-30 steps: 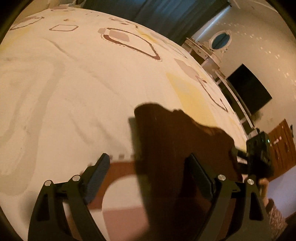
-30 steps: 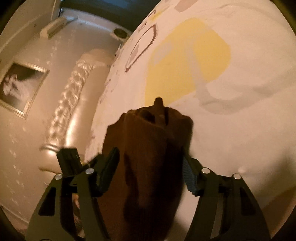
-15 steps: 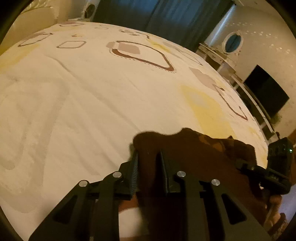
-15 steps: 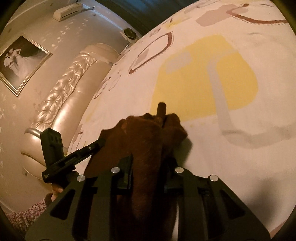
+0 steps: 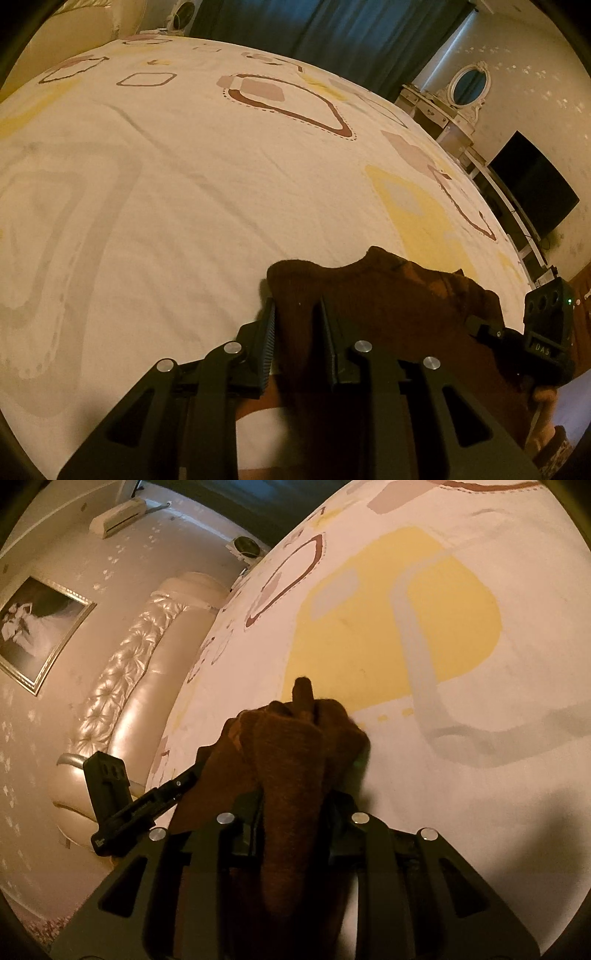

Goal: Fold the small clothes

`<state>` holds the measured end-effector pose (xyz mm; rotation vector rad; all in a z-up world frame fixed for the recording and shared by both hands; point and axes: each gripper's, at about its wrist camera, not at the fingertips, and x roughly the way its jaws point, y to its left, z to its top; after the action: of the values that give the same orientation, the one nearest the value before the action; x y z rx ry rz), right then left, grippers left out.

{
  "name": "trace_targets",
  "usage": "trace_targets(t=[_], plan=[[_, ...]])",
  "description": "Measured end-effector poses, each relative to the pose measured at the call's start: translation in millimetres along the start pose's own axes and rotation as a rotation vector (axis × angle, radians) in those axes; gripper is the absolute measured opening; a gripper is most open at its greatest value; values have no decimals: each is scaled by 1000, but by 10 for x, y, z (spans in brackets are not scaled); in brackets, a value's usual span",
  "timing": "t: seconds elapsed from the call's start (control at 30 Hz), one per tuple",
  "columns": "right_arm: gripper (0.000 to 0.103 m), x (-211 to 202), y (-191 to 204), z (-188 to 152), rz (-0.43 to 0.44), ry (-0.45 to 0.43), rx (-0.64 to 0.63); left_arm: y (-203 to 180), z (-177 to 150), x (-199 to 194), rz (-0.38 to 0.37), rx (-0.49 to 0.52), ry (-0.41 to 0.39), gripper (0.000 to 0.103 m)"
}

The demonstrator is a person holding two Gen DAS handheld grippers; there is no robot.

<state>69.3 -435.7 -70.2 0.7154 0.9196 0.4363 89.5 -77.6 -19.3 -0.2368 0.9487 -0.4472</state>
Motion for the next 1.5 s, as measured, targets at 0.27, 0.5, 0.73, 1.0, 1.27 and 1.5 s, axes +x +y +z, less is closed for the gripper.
trace_targets(t=[0.27,0.5,0.73,1.0,1.27,1.5], plan=[[39,-119,-21,-105,30,-13,60,-53,-47,-104,-1,10,9,30],[54,-287,24,-304,36,-19,74,-85,-212,-222,-14,17,30,43],[62,-411,104,-522,46,-7,81,-121,-409,-405,-43,-1,45,57],[64,-561,174,-825,51,24,102,-61,-680,-616,-116,-65,92,67],[64,-609,245,-1127,96,80,140,16,-1110,-772,-243,-149,182,72],[62,-558,290,-1260,154,106,195,-96,-1239,-724,-353,-246,237,72]])
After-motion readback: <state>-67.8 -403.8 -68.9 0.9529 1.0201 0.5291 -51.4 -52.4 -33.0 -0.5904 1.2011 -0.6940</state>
